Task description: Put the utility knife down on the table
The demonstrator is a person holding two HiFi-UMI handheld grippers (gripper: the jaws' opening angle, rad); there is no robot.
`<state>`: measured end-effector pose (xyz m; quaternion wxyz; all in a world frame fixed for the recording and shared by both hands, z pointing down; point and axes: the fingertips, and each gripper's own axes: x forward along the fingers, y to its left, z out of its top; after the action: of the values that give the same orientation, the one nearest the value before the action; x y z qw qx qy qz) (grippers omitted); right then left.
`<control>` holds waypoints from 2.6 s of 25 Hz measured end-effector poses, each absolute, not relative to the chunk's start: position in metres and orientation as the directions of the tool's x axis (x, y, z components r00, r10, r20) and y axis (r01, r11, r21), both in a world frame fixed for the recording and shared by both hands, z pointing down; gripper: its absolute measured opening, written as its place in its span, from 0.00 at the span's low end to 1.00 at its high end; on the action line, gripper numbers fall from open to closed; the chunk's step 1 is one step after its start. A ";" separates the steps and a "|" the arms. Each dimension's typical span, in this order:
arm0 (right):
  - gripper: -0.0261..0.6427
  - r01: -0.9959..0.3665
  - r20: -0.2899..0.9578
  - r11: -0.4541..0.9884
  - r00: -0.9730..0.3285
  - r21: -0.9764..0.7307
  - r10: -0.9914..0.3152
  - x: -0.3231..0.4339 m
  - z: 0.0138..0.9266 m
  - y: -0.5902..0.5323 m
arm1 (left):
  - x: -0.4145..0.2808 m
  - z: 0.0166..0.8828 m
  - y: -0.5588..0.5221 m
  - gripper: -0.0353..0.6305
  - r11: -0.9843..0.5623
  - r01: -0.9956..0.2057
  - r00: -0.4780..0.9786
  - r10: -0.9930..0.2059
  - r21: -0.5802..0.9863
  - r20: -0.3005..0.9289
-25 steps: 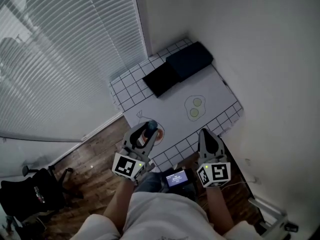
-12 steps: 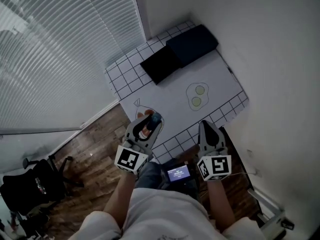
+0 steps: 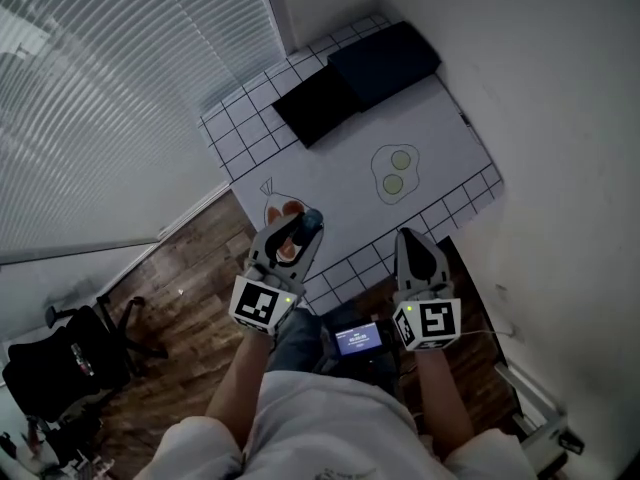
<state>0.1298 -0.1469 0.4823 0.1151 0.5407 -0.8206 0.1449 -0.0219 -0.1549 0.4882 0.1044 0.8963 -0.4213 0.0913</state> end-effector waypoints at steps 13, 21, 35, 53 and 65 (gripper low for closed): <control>0.05 -0.917 0.382 0.374 -0.397 -0.137 -0.834 0.131 0.516 -0.150 | -0.012 0.536 -0.155 0.27 -0.641 -0.760 0.633 -0.693 0.108 0.345; 0.05 -0.921 0.406 0.363 -0.389 -0.143 -0.827 0.135 0.536 -0.151 | -0.009 0.572 -0.159 0.27 -0.657 -0.746 0.634 -0.654 0.107 0.412; 0.05 -0.921 0.442 0.354 -0.390 -0.165 -0.808 0.133 0.568 -0.157 | 0.002 0.613 -0.162 0.27 -0.640 -0.753 0.624 -0.622 0.151 0.472; 0.05 -0.924 0.476 0.337 -0.382 -0.180 -0.792 0.129 0.588 -0.167 | 0.008 0.628 -0.172 0.27 -0.642 -0.749 0.625 -0.602 0.164 0.497; 0.05 -0.929 0.475 0.319 -0.371 -0.188 -0.798 0.137 0.588 -0.168 | 0.007 0.627 -0.177 0.28 -0.607 -0.775 0.603 -0.629 0.176 0.490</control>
<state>0.1366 -0.1684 0.5884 0.1493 0.5406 -0.7984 0.2191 0.0071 -0.1773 0.6265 0.1889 0.8752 -0.4012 0.1934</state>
